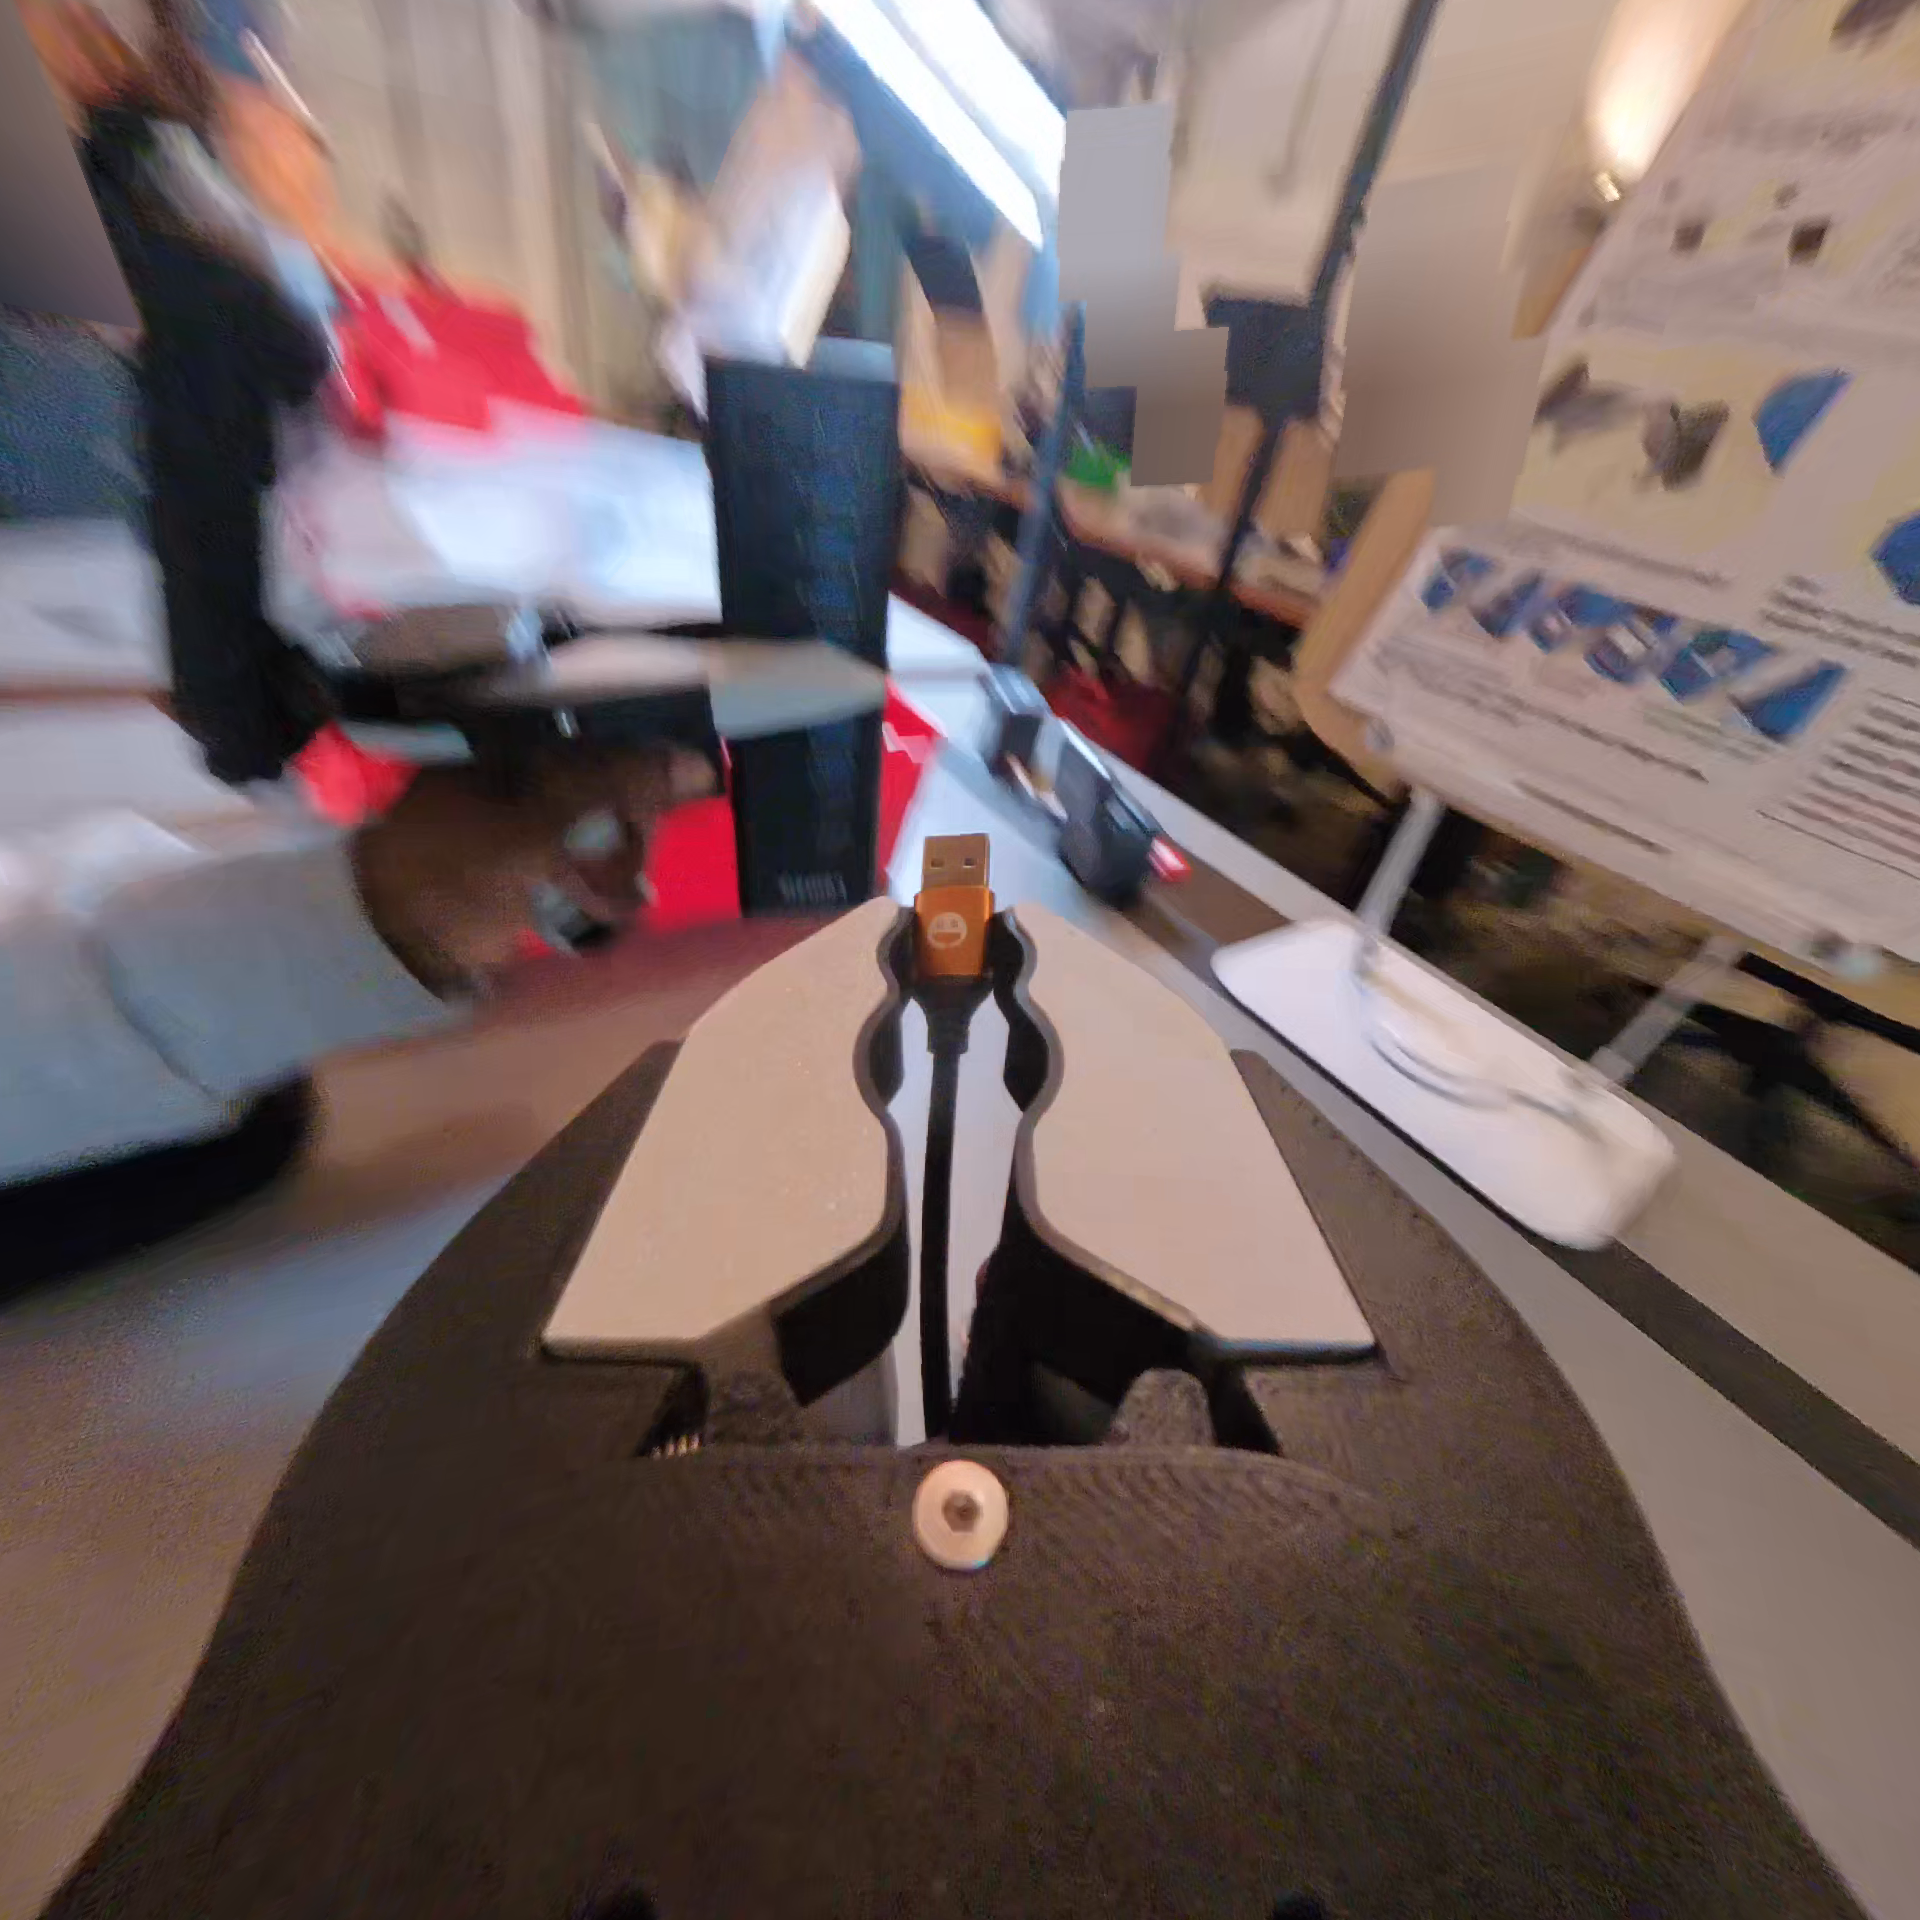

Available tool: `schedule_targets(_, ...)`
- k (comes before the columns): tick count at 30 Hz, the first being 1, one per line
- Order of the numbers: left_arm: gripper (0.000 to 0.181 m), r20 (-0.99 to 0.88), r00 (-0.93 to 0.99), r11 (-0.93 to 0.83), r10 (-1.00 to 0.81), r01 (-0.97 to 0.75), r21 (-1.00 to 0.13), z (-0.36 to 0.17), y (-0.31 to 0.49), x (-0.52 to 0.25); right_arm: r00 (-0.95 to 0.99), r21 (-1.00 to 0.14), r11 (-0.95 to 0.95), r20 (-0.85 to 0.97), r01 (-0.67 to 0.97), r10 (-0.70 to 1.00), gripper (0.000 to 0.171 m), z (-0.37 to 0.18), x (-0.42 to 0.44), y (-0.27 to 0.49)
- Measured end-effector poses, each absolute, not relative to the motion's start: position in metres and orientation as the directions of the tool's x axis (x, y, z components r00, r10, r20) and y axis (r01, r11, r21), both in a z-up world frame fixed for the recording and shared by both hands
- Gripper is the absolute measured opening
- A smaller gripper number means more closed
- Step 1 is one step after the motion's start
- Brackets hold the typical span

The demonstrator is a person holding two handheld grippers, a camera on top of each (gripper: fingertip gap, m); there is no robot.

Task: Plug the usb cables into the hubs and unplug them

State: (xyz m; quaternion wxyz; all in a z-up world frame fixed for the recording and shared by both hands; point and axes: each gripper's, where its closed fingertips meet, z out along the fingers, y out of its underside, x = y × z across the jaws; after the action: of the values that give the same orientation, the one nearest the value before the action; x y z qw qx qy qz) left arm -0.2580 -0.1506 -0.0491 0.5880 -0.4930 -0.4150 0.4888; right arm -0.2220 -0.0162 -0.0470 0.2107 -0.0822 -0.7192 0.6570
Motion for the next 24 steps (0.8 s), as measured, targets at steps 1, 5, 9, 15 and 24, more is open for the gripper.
schedule_targets(1, 0.03, 0.012, 0.26, 0.065, 0.965, -0.198, -0.978, -0.041, -0.133, -0.249, -0.929, -0.989, 0.027, 0.148, -0.147, 0.339, 0.015, -0.032, -0.217, -0.014)
schedule_targets(5, 0.03, -0.123, 0.396, -0.014, 0.91, -0.267, -0.963, -0.037, -0.081, -0.238, -0.92, -0.972, -0.109, 0.157, -0.208, 0.359, 0.015, -0.011, -0.226, 0.012)
schedule_targets(9, 0.029, -0.001, 0.431, 0.098, 0.902, -0.206, -0.974, -0.067, -0.087, -0.244, -0.879, -0.932, -0.269, 0.092, -0.241, 0.468, 0.016, 0.038, -0.243, 0.063)
schedule_targets(15, 0.03, 0.179, 0.545, 0.289, 0.819, -0.122, -0.95, -0.074, -0.081, -0.244, -0.718, -0.985, 0.005, 0.131, -0.175, 0.683, 0.015, 0.098, -0.292, 0.14)
schedule_targets(24, 0.03, 0.312, 0.581, 0.415, 0.752, -0.05, -0.908, -0.076, -0.084, -0.246, -0.321, -0.993, 0.088, 0.111, -0.084, 0.941, 0.015, 0.04, -0.346, 0.283)
